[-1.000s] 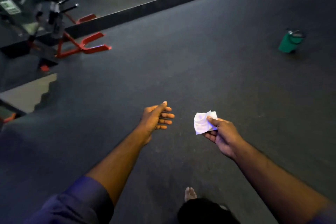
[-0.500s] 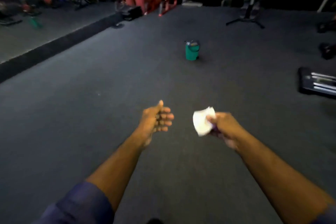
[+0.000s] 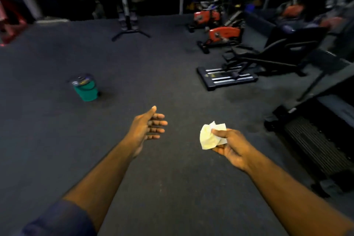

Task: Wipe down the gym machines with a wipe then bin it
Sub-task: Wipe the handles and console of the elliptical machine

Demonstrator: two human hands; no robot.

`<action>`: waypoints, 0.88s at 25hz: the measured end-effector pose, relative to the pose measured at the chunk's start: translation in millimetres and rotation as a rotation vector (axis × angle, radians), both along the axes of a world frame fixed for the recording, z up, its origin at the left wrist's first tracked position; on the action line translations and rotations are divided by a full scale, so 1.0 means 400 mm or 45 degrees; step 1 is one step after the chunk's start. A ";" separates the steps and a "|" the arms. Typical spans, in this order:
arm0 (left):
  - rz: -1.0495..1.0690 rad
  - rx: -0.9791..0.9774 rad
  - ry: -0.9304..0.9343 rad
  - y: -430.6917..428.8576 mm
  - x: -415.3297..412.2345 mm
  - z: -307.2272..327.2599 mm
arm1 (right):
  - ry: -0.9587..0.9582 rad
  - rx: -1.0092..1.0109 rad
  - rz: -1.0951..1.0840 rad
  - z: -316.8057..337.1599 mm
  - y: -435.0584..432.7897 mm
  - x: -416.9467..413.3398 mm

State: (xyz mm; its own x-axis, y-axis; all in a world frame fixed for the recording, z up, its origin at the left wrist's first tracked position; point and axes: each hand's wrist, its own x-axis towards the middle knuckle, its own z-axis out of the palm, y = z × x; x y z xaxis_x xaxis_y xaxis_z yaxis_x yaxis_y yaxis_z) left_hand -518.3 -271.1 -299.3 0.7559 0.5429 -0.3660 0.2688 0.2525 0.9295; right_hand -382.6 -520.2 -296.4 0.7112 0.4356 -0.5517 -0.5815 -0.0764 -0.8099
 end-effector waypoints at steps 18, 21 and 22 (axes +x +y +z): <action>-0.505 0.152 -0.228 0.712 1.629 0.097 | -0.112 0.106 -0.572 0.090 0.670 1.444; -0.593 0.149 -0.291 0.816 1.947 0.095 | -0.150 0.162 -0.658 0.105 0.762 1.733; -0.638 0.141 -0.287 0.843 2.060 0.101 | -0.144 0.176 -0.715 0.110 0.783 1.829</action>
